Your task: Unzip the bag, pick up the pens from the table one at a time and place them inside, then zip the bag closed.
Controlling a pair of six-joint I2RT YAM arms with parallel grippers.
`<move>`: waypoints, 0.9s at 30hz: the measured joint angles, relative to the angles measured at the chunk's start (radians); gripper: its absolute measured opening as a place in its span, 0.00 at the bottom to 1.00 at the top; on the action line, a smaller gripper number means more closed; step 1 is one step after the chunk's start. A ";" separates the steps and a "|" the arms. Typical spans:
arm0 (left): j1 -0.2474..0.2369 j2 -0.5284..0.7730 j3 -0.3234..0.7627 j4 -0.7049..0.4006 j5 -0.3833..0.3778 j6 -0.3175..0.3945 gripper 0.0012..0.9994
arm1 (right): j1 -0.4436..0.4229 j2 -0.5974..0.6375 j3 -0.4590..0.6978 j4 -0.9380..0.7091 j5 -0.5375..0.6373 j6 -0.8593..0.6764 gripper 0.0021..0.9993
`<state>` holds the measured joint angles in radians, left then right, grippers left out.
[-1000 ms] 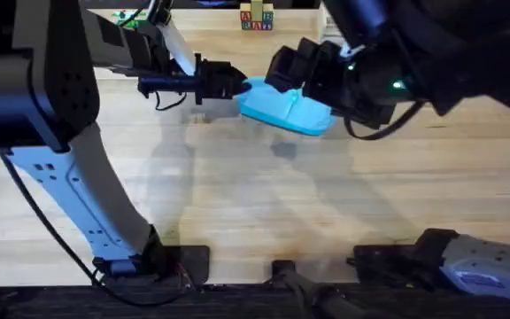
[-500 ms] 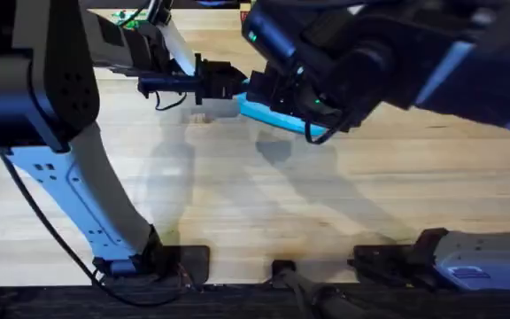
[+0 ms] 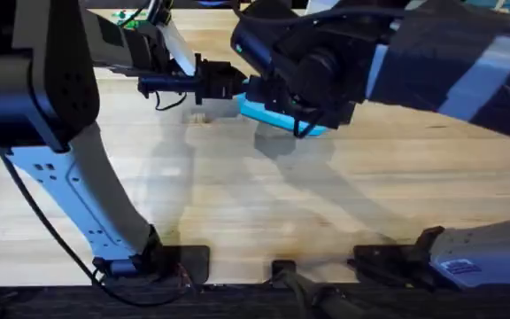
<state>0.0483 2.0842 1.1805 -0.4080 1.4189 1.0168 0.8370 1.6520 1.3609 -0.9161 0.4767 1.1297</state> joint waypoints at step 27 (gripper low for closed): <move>0.000 0.000 0.000 0.000 -0.001 0.000 0.04 | -0.110 0.094 0.003 0.150 0.010 -0.009 0.97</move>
<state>0.0483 2.0845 1.1805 -0.4080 1.4181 1.0168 0.7269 1.7461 1.3643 -0.7659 0.4866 1.1210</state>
